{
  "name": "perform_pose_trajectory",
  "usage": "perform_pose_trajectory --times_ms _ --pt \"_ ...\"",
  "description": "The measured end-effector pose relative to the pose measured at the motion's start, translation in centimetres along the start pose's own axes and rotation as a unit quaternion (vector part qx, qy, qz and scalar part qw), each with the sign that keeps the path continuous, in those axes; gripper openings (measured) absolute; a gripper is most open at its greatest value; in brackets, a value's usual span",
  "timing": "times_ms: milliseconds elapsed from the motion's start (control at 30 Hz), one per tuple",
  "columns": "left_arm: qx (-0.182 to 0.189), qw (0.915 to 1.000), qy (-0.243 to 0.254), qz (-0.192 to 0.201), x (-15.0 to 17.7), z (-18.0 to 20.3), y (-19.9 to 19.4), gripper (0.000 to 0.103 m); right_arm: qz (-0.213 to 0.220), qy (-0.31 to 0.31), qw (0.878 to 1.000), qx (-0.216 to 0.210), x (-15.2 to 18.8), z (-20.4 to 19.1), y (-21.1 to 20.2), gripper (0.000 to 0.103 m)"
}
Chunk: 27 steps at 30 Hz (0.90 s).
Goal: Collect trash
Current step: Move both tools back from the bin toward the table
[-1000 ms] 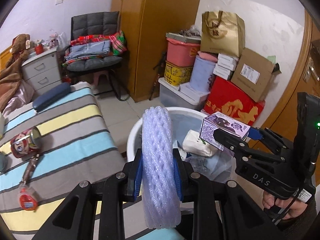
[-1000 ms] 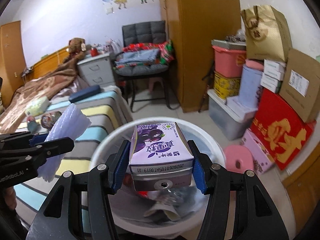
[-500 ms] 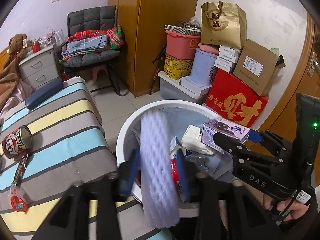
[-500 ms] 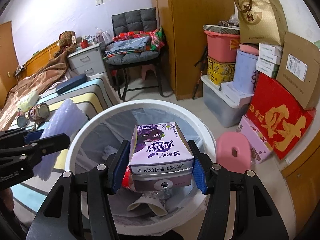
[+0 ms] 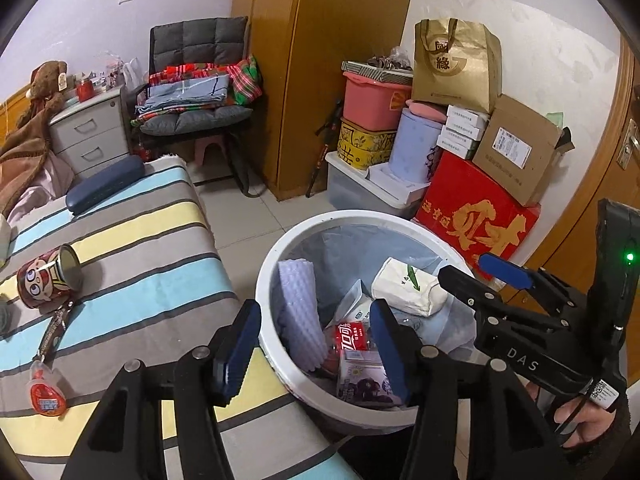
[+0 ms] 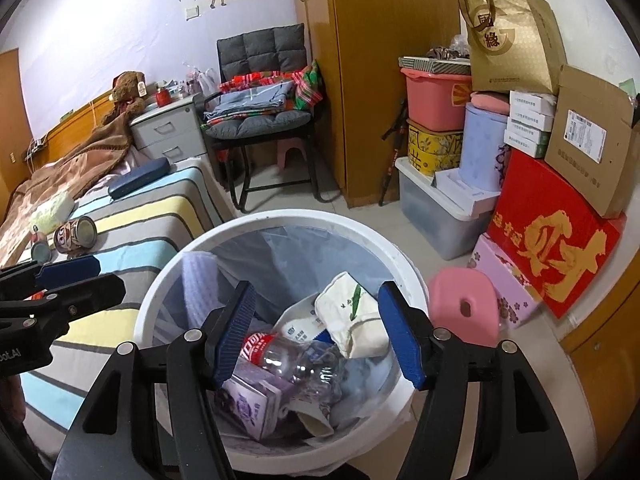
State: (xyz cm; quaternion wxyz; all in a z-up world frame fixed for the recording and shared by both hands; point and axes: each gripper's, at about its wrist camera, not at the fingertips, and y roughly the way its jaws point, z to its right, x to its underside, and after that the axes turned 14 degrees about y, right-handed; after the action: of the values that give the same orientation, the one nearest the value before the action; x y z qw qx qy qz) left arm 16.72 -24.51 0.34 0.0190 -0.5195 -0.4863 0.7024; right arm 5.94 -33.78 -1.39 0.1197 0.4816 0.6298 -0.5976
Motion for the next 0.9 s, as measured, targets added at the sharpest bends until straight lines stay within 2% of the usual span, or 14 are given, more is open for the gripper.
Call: perform_pose_trajectory --times_ms 533,667,900 --pt "-0.033 0.9989 -0.018 0.026 1.6 -2.4 -4.5 0.056 0.019 -0.011 1.0 -0.021 0.2 -2.4 -1.2 0.065" --pt "-0.062 0.9974 -0.017 0.032 2.3 -3.2 -6.0 0.056 0.021 -0.019 0.999 -0.029 0.4 -3.5 -1.3 0.065" --pt "-0.078 0.9956 -0.035 0.039 3.7 -5.1 -8.2 0.056 0.023 -0.03 0.998 -0.047 0.8 -5.3 -1.5 0.065"
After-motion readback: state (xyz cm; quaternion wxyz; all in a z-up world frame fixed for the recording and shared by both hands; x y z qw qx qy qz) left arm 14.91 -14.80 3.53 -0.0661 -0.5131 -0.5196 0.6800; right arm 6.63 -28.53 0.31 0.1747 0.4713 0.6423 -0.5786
